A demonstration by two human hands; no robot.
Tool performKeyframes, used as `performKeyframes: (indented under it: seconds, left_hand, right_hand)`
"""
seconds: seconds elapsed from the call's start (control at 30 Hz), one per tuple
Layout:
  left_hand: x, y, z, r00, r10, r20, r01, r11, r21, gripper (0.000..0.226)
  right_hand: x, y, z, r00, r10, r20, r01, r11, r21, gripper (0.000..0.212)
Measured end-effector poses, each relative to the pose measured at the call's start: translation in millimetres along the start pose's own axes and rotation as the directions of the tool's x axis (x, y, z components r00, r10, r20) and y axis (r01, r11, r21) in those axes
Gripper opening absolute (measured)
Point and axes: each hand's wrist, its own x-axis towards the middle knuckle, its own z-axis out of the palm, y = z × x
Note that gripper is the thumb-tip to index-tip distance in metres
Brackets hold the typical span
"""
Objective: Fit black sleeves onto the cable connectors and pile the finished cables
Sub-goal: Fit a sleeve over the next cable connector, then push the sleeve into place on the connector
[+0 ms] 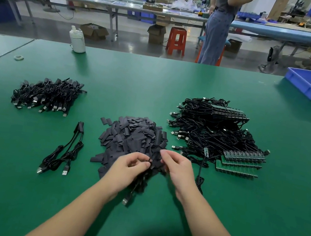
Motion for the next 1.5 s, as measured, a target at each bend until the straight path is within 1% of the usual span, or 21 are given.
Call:
performKeyframes:
  seconds: [0.03,0.07,0.13,0.2,0.33,0.4,0.47,0.6,0.7,0.8,0.87,0.9,0.97,1.03,1.1,1.13,1.2,1.27,1.37,1.43,1.5]
  left_hand:
    - [1.6,1.6,-10.2,1.0,-0.01,-0.012,0.011,0.999,0.033,0.006]
    - [4.4,3.1,-22.5,0.999,-0.018,-0.038,0.02,0.997,0.071,0.006]
    - [13.1,3.9,-52.5,0.99,-0.006,-0.141,0.029,0.986,0.164,0.005]
    - [24.6,2.2,-87.1,0.961,0.017,-0.276,0.082,0.936,0.342,0.005]
    - [42.8,-14.0,-150.2,0.898,0.037,-0.439,0.306,0.665,0.681,0.016]
    - [46.8,-27.5,-169.8,0.877,0.023,-0.48,0.399,0.521,0.755,0.019]
    - [47.7,-39.7,-180.8,0.854,-0.005,-0.52,0.473,0.422,0.773,0.02]
    - [45.3,-54.3,-187.0,0.832,0.002,-0.554,0.511,0.382,0.77,0.025]
    - [41.1,-53.7,-181.1,0.81,0.097,-0.578,0.517,0.345,0.783,0.029]
    - [40.2,-49.1,-167.4,0.826,0.302,-0.476,0.369,0.347,0.862,0.025]
    - [41.7,-46.1,-152.7,0.852,0.389,-0.35,0.225,0.33,0.917,0.024]
    - [42.9,-44.4,-144.0,0.877,0.383,-0.289,0.17,0.315,0.934,0.024]
    - [46.5,-43.4,-126.9,0.932,0.298,-0.206,0.117,0.291,0.95,0.026]
    - [50.3,-45.2,-115.4,0.969,0.146,-0.199,0.148,0.3,0.942,0.033]
    - [51.5,-48.5,-110.6,0.977,0.003,-0.212,0.2,0.315,0.928,0.039]
    - [51.5,-51.1,-110.1,0.976,-0.03,-0.217,0.215,0.326,0.921,0.038]
    - [50.7,-54.8,-111.9,0.974,-0.041,-0.225,0.224,0.366,0.903,0.034]
    - [50.8,-54.8,-115.2,0.974,-0.041,-0.225,0.22,0.428,0.877,0.029]
    - [48.5,-54.7,-120.7,0.979,-0.09,-0.184,0.205,0.46,0.864,0.027]
    - [45.5,-55.7,-121.6,0.98,-0.108,-0.169,0.2,0.486,0.851,0.037]
    - [42.7,-56.7,-121.1,0.978,-0.093,-0.184,0.205,0.535,0.819,0.05]
  right_hand:
    - [3.9,1.6,-7.4,0.998,-0.059,-0.037,0.052,0.981,-0.186,0.008]
    - [8.5,4.1,-16.7,0.988,-0.134,-0.077,0.092,0.911,-0.402,0.009]
    - [18.8,9.0,-39.1,0.948,-0.28,-0.154,0.077,0.668,-0.74,0.019]
    - [29.7,14.2,-64.0,0.919,-0.333,-0.21,-0.013,0.508,-0.861,0.033]
    - [44.2,25.1,-98.6,0.954,-0.188,-0.235,-0.146,0.394,-0.908,0.054]
    - [46.8,27.7,-102.7,0.964,-0.153,-0.216,-0.137,0.407,-0.903,0.052]
    - [47.8,27.2,-101.1,0.968,-0.151,-0.2,-0.122,0.412,-0.903,0.045]
    - [45.7,24.4,-99.1,0.937,-0.227,-0.264,-0.126,0.485,-0.865,0.016]
    - [47.3,21.1,-100.5,0.917,-0.247,-0.312,-0.09,0.635,-0.767,0.011]
    - [46.6,9.5,-92.6,0.945,-0.138,-0.295,-0.026,0.871,-0.491,0.023]
    - [45.3,1.9,-83.7,0.973,-0.043,-0.225,-0.033,0.945,-0.325,0.032]
    - [44.4,-0.6,-78.8,0.985,-0.02,-0.173,-0.037,0.946,-0.323,0.031]
    - [42.4,-4.1,-69.6,0.998,0.013,-0.056,-0.033,0.93,-0.367,0.016]
    - [39.3,-5.4,-63.9,0.999,0.023,0.048,0.003,0.876,-0.482,0.029]
    - [33.7,-6.8,-59.5,0.991,0.0,0.133,0.083,0.78,-0.62,0.033]
    - [31.2,-6.8,-58.1,0.984,-0.005,0.177,0.125,0.727,-0.675,0.03]
    - [26.4,-5.8,-55.1,0.972,-0.004,0.237,0.189,0.617,-0.764,0.018]
    - [23.6,-1.7,-53.6,0.969,-0.014,0.245,0.212,0.549,-0.808,0.015]
    - [19.6,5.8,-52.1,0.975,-0.017,0.222,0.193,0.561,-0.805,0.018]
    - [17.1,12.4,-50.5,0.98,-0.008,0.2,0.16,0.63,-0.76,0.025]
    - [14.2,18.6,-48.6,0.982,0.012,0.189,0.128,0.694,-0.709,0.021]
